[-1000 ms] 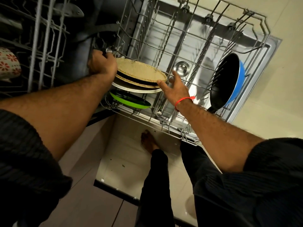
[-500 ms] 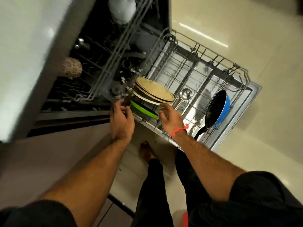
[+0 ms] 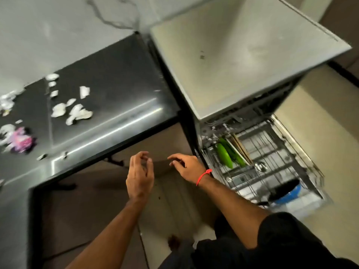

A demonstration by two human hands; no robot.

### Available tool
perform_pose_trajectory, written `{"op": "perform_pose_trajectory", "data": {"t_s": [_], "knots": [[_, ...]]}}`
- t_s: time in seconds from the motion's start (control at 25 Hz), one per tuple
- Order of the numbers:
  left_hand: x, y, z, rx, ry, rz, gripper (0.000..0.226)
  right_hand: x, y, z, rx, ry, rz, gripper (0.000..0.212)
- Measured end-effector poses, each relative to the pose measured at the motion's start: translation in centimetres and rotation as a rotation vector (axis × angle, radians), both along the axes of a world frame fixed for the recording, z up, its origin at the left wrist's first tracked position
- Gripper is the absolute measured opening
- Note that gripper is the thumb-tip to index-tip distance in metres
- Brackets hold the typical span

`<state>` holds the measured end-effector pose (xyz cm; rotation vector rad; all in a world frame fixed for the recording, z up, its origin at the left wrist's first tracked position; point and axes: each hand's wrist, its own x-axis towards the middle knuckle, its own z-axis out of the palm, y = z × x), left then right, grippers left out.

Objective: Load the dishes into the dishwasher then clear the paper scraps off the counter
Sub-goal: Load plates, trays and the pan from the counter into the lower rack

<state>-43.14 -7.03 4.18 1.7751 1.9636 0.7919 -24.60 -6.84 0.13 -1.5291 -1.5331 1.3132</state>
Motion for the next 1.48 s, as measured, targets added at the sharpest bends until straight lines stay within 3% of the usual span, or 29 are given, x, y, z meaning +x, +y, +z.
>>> {"op": "perform_pose_trajectory", "data": {"t_s": [0.28,0.44,0.76,0.88,1.0,1.2,1.28,1.48], "knots": [[-21.2,-4.4,4.6,0.223,-0.133,0.418,0.019,-22.3,2.3,8.5,0.197,0.043,0.236,0.022],[-32.1,-9.7,4.7,0.279,-0.17,0.655,0.024,-34.5,2.2,10.6,0.182,0.139,0.329,0.024],[-44.9,-17.0,4.0,0.384,-0.291,1.092,0.026,-50.1,1.2,11.6,0.147,0.185,0.658,0.026],[-49.4,-17.2,4.2,0.333,-0.304,1.263,0.029,-55.5,1.7,11.1,0.057,0.203,0.749,0.024],[-55.5,-16.5,3.1,0.248,-0.471,1.491,0.045,-60.1,2.9,9.9,-0.032,0.184,0.82,0.023],[-60.7,-13.7,3.8,0.218,-0.97,1.753,0.06,-64.0,5.5,9.6,-0.043,0.135,0.996,0.023],[-61.4,-13.0,4.0,0.196,-0.989,1.788,0.06,-64.3,6.8,9.6,-0.028,0.12,1.052,0.022],[-61.6,-13.1,3.4,0.27,-0.939,1.884,0.031,-63.8,8.7,8.8,-0.037,0.083,1.069,0.021]]}}
